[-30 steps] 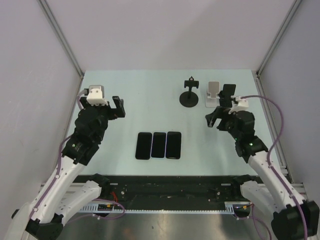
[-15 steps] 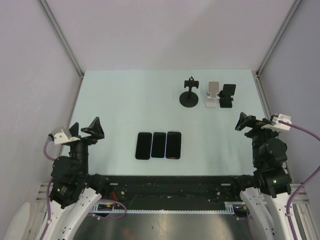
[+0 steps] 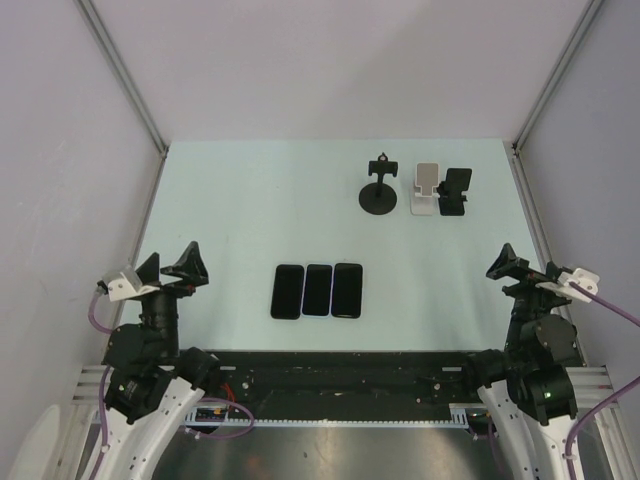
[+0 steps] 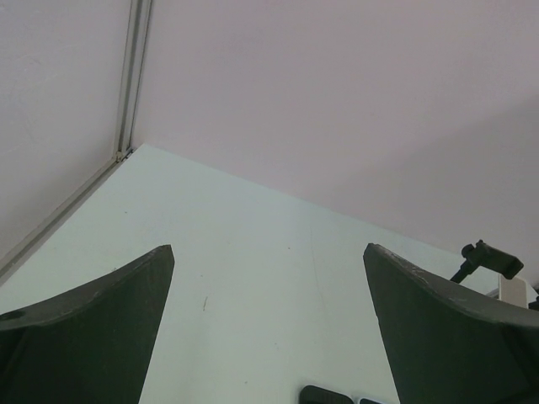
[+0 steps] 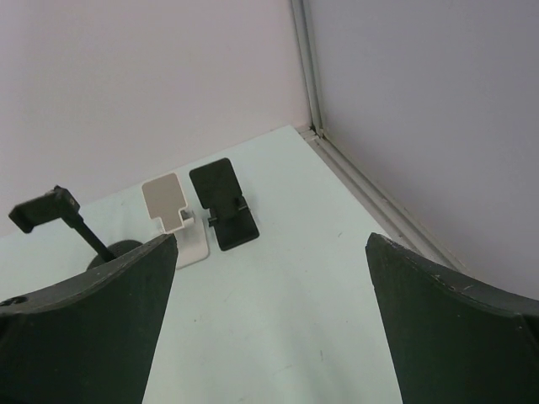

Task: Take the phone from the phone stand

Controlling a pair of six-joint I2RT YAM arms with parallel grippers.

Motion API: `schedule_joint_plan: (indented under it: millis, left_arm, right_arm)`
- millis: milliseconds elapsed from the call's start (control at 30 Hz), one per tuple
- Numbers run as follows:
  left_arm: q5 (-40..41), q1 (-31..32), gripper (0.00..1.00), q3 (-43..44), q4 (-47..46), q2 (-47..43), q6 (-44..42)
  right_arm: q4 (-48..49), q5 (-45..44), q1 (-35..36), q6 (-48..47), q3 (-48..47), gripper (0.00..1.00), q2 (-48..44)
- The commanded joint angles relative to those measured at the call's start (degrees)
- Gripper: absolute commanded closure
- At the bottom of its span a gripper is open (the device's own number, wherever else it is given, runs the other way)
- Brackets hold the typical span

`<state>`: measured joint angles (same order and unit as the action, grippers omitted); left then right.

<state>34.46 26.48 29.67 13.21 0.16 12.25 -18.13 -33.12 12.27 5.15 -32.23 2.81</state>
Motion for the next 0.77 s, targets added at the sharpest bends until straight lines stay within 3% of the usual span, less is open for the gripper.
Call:
schedule_joint_plan:
  millis: [0, 733]
  left_arm:
    - [-2.82, -0.46, 0.0, 0.04, -0.91, -5.17, 0.76]
    - [-2.72, -4.06, 0.0, 0.56, -1.44, -0.6, -2.41]
  right_arm:
    - [1.43, -1.24, 0.82, 0.13, 1.64, 0.0, -0.96]
    - [2.05, 0.25, 2.93, -0.14, 2.78, 0.0, -0.96]
